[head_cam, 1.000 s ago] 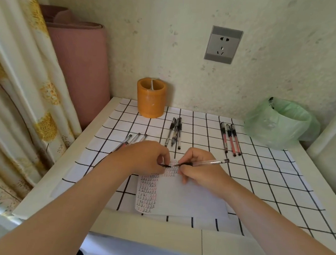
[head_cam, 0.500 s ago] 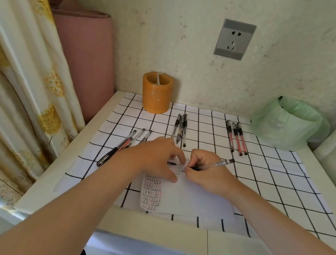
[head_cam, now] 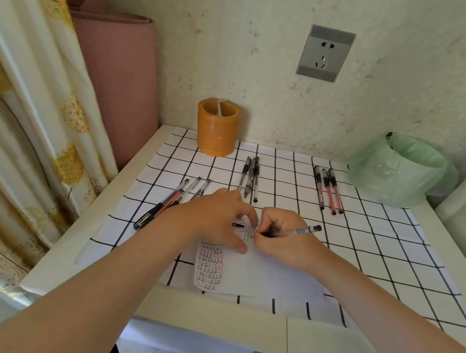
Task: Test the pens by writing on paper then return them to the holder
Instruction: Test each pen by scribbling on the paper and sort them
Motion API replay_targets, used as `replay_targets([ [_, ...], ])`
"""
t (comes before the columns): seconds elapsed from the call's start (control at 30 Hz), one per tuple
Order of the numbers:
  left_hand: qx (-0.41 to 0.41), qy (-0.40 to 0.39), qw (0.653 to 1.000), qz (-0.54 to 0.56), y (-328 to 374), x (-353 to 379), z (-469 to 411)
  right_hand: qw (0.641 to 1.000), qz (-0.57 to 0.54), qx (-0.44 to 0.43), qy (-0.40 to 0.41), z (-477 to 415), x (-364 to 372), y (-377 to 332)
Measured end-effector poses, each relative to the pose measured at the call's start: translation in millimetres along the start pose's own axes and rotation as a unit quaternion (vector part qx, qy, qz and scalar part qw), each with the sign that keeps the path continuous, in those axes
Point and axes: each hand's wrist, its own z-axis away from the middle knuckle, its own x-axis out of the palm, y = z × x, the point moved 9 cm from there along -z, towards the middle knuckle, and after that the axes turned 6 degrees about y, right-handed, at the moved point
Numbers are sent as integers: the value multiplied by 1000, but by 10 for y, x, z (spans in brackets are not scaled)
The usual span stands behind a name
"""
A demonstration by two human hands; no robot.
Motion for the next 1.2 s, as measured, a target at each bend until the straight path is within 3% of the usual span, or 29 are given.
replay_targets([
  [1.2,-9,4,1000,12,-36,18,-15,1000,10,-22,14,35,-7,-39],
])
